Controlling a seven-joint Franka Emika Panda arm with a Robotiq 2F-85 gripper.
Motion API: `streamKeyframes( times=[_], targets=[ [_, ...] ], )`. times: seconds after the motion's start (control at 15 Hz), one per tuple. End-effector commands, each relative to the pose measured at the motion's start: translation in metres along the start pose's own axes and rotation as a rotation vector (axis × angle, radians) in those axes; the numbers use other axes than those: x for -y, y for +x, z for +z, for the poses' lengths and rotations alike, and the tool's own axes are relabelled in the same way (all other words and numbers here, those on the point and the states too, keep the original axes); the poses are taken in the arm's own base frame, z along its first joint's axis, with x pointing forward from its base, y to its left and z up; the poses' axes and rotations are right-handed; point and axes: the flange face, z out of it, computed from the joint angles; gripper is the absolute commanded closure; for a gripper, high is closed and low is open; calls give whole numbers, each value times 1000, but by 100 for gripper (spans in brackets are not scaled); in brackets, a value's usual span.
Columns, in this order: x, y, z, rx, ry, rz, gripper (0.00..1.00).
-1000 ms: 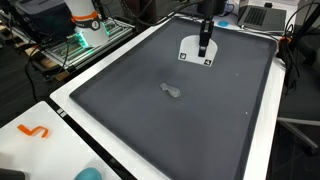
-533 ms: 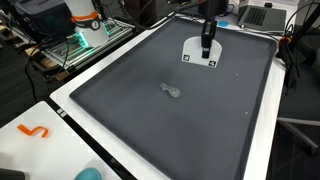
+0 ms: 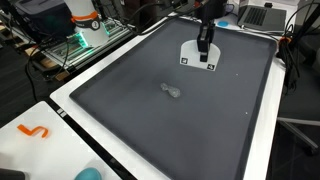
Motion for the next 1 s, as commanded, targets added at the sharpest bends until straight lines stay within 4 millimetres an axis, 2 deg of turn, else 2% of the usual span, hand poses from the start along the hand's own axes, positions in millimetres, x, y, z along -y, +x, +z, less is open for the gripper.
streamKeyframes(
  times=[0.0,0.47,0.93],
  targets=[
    [-23,-6,0,-16,65,17,99],
    [-69,-17,4,-39,165,84,99],
    [-100,-29,6,-82,242,126,99]
  ],
)
